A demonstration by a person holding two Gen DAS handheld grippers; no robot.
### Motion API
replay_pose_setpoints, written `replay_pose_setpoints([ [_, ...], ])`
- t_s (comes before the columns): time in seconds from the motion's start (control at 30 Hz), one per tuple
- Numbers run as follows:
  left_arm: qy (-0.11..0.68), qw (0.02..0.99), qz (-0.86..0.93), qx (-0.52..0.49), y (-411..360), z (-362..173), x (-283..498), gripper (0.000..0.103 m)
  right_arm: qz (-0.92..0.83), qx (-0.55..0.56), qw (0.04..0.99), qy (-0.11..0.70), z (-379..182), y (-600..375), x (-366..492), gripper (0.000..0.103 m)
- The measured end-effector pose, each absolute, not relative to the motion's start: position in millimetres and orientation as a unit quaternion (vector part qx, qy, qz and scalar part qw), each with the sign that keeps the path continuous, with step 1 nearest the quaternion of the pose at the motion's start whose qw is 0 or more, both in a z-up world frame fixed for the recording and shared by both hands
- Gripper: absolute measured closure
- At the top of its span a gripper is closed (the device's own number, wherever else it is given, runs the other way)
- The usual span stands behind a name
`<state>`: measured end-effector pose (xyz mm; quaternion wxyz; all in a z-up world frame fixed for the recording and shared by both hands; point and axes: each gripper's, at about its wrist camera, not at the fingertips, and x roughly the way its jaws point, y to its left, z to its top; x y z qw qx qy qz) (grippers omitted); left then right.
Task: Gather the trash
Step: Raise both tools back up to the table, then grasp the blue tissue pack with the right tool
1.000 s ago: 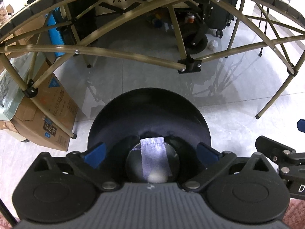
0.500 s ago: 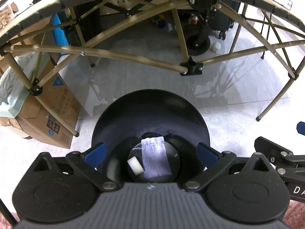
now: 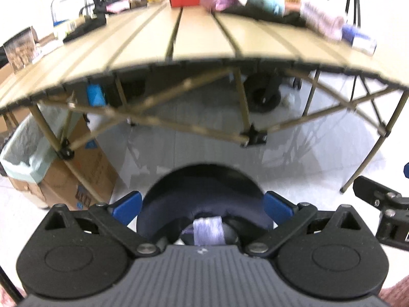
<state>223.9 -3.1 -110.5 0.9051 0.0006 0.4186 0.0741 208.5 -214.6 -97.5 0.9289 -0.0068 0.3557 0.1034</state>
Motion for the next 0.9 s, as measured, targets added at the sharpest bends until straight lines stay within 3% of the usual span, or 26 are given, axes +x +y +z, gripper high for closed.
replay_pose_setpoints([
  [0.53, 0.3, 0.953, 0.028, -0.016, -27, -34, 230, 0.0, 0.085, 0.024, 0.97, 0.226, -31, -250, 204, 0.0],
  [0.9, 0.272, 0.962, 0.014, -0.025, -45, -15, 263, 0.0, 0.062, 0.007, 0.982, 0.177, -3, -258, 239, 0.0],
])
